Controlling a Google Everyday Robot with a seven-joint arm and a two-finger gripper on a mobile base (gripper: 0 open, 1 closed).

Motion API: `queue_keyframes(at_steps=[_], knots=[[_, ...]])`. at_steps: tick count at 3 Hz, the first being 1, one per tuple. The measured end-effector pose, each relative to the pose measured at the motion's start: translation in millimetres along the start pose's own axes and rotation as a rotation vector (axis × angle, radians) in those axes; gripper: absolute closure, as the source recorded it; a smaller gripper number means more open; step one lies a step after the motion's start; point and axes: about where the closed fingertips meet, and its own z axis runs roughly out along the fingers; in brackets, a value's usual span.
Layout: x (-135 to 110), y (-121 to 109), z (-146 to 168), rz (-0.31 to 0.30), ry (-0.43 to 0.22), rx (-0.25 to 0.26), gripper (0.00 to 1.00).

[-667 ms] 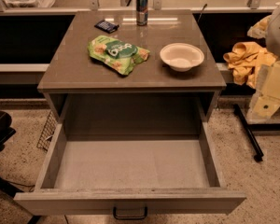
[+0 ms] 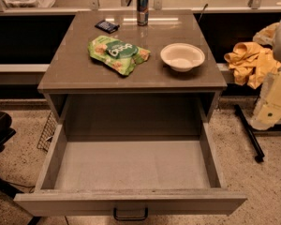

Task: Close top drawer

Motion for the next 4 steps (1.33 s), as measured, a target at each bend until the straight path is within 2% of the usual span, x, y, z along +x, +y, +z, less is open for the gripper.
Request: queue_keyframes(at_steps=[1,2,3,4], knots=[[22.2,21.7,14.1,0.024,-0.067,0.010,0.11],[59.6,60.6,42.3,0.052,-0.140,0.011,0.29],[91.6,110.4,70.4,0.073,-0.212,-0.006,0.53],[110.0,162.3,96.8,0.062,-0.264,-0.054,0.75]])
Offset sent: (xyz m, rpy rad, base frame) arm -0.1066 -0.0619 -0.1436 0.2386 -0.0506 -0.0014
